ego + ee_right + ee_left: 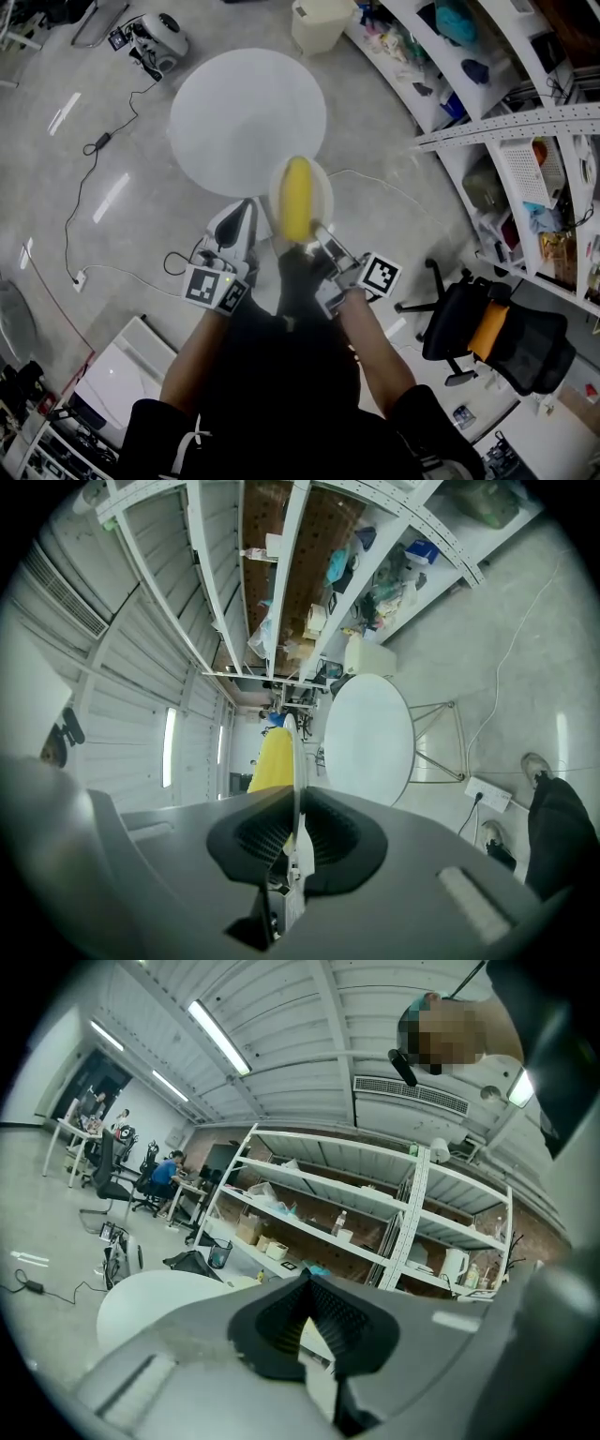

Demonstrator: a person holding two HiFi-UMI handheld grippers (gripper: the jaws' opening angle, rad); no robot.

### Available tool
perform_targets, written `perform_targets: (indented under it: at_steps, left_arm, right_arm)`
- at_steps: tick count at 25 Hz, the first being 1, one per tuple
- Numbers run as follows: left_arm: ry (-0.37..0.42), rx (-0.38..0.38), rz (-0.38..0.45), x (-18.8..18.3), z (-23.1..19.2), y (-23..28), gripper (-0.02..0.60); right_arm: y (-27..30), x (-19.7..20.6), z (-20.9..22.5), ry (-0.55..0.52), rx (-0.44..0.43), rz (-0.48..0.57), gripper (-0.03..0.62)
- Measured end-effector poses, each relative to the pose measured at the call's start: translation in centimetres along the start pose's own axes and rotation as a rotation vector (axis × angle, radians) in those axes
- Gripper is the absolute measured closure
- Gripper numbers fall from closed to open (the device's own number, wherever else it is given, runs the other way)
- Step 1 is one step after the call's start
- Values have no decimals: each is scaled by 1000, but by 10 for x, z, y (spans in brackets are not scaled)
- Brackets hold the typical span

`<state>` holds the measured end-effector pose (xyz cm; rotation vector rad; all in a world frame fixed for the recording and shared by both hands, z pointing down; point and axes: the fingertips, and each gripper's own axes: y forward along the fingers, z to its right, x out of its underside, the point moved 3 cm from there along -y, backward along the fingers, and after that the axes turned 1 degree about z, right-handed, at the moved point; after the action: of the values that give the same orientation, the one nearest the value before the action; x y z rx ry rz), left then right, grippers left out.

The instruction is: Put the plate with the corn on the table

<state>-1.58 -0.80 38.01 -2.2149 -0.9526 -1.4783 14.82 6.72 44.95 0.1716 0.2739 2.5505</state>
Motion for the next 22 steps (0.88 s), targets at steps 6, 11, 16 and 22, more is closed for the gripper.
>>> perform_targets:
  at_steps: [6, 11, 16, 22]
  left_arm:
    - [19, -13, 7, 7, -6, 11, 579]
    - [29, -6, 4, 13, -14, 21, 580]
    - [26, -2, 2, 20, -20, 31, 580]
    - [21, 9, 6, 33, -32, 44, 580]
  right_arm:
    - [5, -10, 16, 1, 14, -17, 554]
    - [17, -16, 24, -2, 13, -24, 554]
    - [29, -22, 32, -9, 7, -34, 554]
    - [42, -31, 44, -14, -3, -44, 554]
